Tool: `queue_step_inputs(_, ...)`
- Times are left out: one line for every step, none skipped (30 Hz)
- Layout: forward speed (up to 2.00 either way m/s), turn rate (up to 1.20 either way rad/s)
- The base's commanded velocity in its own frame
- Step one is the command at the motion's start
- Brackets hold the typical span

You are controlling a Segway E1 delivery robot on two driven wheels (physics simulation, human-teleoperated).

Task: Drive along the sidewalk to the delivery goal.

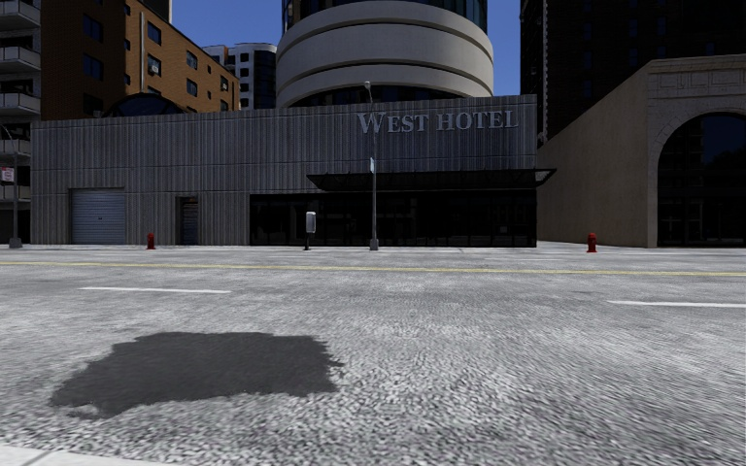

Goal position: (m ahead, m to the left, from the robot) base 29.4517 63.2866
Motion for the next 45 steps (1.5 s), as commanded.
queue_step_inputs(0.00,0.00)
queue_step_inputs(0.00,0.00)
queue_step_inputs(0.00,0.00)
queue_step_inputs(0.00,0.00)
queue_step_inputs(0.00,0.00)
queue_step_inputs(0.00,0.00)
queue_step_inputs(0.00,0.00)
queue_step_inputs(0.00,0.00)
queue_step_inputs(0.00,0.00)
queue_step_inputs(0.00,0.00)
queue_step_inputs(0.00,0.00)
queue_step_inputs(0.00,0.00)
queue_step_inputs(0.00,0.00)
queue_step_inputs(0.00,0.00)
queue_step_inputs(0.00,0.00)
queue_step_inputs(0.00,0.00)
queue_step_inputs(0.00,0.00)
queue_step_inputs(0.00,0.00)
queue_step_inputs(0.00,0.00)
queue_step_inputs(0.00,0.00)
queue_step_inputs(0.00,0.00)
queue_step_inputs(0.00,0.00)
queue_step_inputs(0.00,0.00)
queue_step_inputs(0.00,0.00)
queue_step_inputs(0.00,0.00)
queue_step_inputs(0.00,0.00)
queue_step_inputs(0.00,0.00)
queue_step_inputs(0.00,0.00)
queue_step_inputs(0.00,0.00)
queue_step_inputs(0.00,0.00)
queue_step_inputs(0.00,0.05)
queue_step_inputs(0.00,0.14)
queue_step_inputs(0.00,0.14)
queue_step_inputs(0.00,0.23)
queue_step_inputs(0.00,0.31)
queue_step_inputs(-0.04,0.37)
queue_step_inputs(-0.04,0.37)
queue_step_inputs(-0.40,0.39)
queue_step_inputs(-0.65,0.43)
queue_step_inputs(-0.73,0.45)
queue_step_inputs(-0.74,0.45)
queue_step_inputs(-0.74,0.45)
queue_step_inputs(-0.74,0.46)
queue_step_inputs(-0.74,0.47)
queue_step_inputs(-0.74,0.47)
